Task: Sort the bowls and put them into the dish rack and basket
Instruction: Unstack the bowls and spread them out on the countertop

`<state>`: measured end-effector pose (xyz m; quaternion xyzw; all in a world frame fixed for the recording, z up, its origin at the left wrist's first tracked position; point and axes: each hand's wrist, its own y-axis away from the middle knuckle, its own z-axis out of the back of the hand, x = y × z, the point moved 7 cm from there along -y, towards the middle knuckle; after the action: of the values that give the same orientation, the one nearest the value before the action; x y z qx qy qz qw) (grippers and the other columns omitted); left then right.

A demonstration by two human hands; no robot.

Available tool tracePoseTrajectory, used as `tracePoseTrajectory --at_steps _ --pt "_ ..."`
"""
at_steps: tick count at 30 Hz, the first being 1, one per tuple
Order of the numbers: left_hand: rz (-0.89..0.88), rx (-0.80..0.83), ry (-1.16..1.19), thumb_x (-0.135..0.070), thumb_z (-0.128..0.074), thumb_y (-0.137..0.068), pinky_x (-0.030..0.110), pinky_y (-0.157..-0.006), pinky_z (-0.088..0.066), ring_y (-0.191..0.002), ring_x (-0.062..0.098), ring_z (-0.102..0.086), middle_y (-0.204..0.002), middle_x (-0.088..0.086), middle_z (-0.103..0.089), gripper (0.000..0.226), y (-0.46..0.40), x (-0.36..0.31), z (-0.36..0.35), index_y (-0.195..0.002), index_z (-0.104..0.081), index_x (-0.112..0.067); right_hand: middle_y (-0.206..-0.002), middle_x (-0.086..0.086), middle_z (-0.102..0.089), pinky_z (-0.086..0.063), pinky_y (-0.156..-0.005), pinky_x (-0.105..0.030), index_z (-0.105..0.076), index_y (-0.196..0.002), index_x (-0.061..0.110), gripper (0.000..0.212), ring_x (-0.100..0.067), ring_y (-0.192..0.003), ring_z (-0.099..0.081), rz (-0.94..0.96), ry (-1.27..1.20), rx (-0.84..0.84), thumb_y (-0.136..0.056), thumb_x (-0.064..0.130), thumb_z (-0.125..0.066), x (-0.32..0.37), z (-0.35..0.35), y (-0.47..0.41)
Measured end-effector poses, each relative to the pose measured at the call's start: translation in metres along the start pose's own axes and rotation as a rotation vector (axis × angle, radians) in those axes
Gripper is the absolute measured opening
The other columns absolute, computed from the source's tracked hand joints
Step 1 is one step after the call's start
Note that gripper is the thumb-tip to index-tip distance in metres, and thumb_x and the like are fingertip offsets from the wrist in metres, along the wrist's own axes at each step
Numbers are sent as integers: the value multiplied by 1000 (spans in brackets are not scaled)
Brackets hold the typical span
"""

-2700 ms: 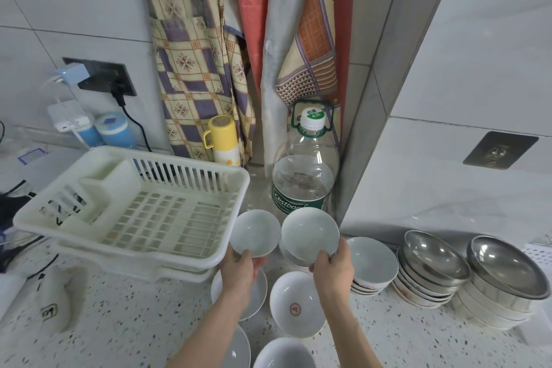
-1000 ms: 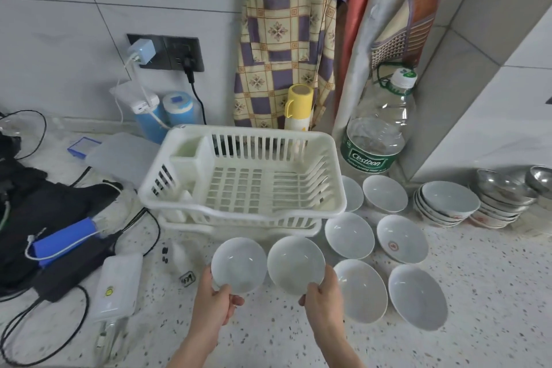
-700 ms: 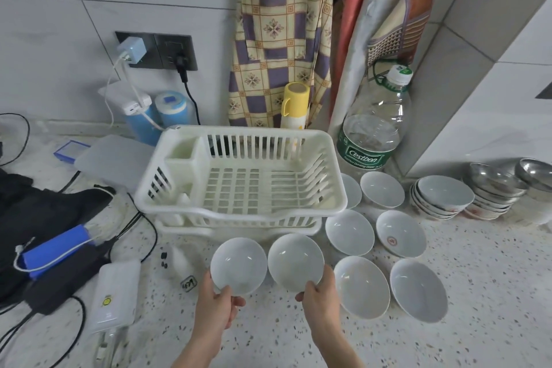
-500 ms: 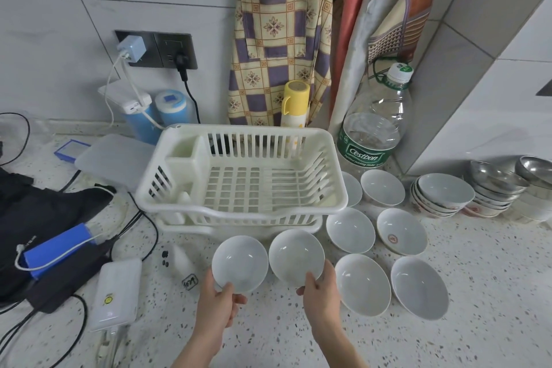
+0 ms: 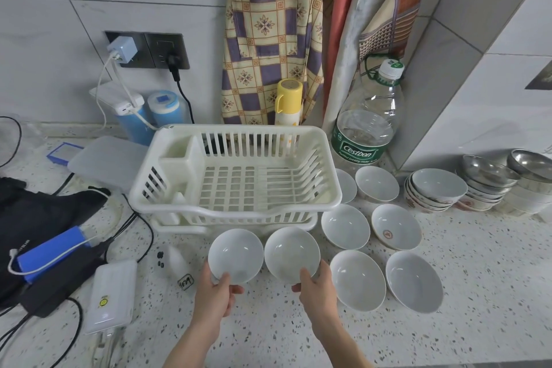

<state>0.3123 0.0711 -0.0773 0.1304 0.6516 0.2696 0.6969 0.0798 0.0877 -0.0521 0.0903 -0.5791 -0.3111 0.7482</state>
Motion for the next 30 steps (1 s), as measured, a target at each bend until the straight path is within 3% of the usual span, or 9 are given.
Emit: tracePoseTrajectory --at_steps 8,19,23,26,28,30 --pt "1 -2 -1 -6 -43 -100 23 -38 -30 -40 10 -47 -67 18 -70 50 -3 -7 -2 -138 -39 -39 -103 -14 -68 -39 -45 -19 -38 -135 24 44 2 -40 -51 -38 -37 37 -93 13 -44 -1 1 0" --pt "25 -9 -1 -8 -44 -101 22 -38 -30 -42 12 -46 -61 11 -70 51 -5 -9 -4 -142 -37 -38 -91 -12 -71 -39 -47 -22 -36 -133 29 48 -4 -50 -49 -106 -33 96 -89 10 -42 2 3 4" --pt "27 -5 -12 -10 -46 -100 21 -37 -29 -41 10 -44 -68 15 -70 45 -2 -12 -4 -136 -37 -36 -87 -11 -72 -38 -45 -22 -36 -133 28 49 -9 -53 -49 -125 -16 114 -88 9 -42 3 5 5" --pt "6 -42 -47 -20 -48 -101 21 -36 -28 -38 12 -38 -75 20 -72 52 6 -17 1 -146 -25 -30 -85 -12 -72 -38 -43 -21 -39 -132 25 48 -10 -52 -49 -98 6 131 -88 9 -42 6 8 7" --pt "-46 -102 -102 -24 -49 -99 24 -41 -35 -40 12 -43 -79 20 -72 59 16 -23 4 -151 -20 -28 -87 -11 -71 -38 -45 -23 -42 -131 23 46 -5 -48 -50 -65 25 124 -87 10 -43 9 15 7" --pt "-145 -193 -166 -26 -50 -98 31 -52 -43 -52 15 -56 -73 14 -69 49 29 -33 5 -144 -33 -21 -87 -6 -72 -40 -47 -23 -42 -132 22 45 -1 -47 -52 -48 28 95 -88 12 -44 11 25 7"
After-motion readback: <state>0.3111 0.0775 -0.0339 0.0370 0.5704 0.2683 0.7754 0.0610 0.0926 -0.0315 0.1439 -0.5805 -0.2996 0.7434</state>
